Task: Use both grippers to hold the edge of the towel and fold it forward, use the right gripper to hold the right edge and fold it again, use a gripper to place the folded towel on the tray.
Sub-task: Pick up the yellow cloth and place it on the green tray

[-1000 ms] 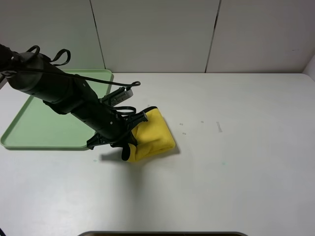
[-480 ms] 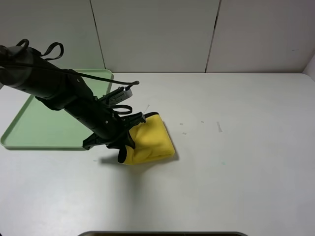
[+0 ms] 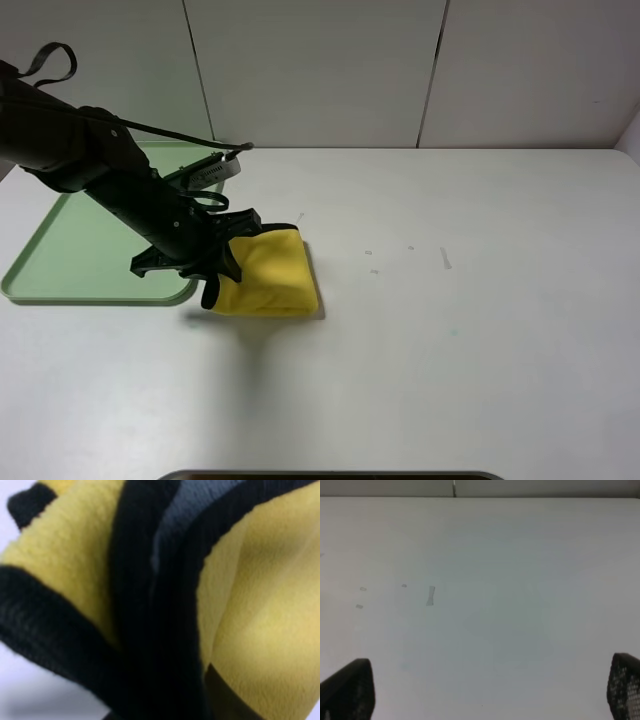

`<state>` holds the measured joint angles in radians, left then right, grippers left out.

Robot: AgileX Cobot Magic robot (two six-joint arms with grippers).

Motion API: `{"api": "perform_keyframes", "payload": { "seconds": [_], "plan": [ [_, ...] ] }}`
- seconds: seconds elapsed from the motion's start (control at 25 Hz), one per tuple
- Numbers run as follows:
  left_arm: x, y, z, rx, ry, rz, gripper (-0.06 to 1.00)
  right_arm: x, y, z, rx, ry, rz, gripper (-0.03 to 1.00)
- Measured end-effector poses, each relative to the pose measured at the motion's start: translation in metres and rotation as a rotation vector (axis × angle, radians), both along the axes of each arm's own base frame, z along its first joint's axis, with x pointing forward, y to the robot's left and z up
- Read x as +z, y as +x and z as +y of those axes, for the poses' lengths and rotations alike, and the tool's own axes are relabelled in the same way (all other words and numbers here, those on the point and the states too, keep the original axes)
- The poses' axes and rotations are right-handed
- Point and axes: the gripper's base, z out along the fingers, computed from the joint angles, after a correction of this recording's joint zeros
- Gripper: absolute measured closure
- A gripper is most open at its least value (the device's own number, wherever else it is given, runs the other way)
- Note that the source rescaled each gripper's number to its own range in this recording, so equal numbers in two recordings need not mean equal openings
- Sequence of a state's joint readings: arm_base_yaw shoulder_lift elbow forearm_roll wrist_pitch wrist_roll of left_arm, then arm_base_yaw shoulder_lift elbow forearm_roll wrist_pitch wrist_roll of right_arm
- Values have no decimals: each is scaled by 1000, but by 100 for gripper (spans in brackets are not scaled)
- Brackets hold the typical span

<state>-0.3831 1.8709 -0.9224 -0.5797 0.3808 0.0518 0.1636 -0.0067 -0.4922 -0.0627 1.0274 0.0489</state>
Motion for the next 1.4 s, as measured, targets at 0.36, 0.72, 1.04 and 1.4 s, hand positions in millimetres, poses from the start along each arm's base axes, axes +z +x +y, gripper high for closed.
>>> {"api": "perform_keyframes", "payload": {
  "seconds": [0.36, 0.72, 1.04, 1.4],
  "plan": [
    [22, 17, 47, -12, 70, -23, 84, 0, 0, 0, 0, 0, 0, -3],
    [37, 38, 100, 0, 182, -59, 84, 0, 0, 0, 0, 0, 0, -3],
    [41, 48, 142, 20, 296, -121, 84, 0, 0, 0, 0, 0, 0, -3],
    [41, 49, 150, 28, 313, -130, 84, 0, 0, 0, 0, 0, 0, -3]
  ]
}}
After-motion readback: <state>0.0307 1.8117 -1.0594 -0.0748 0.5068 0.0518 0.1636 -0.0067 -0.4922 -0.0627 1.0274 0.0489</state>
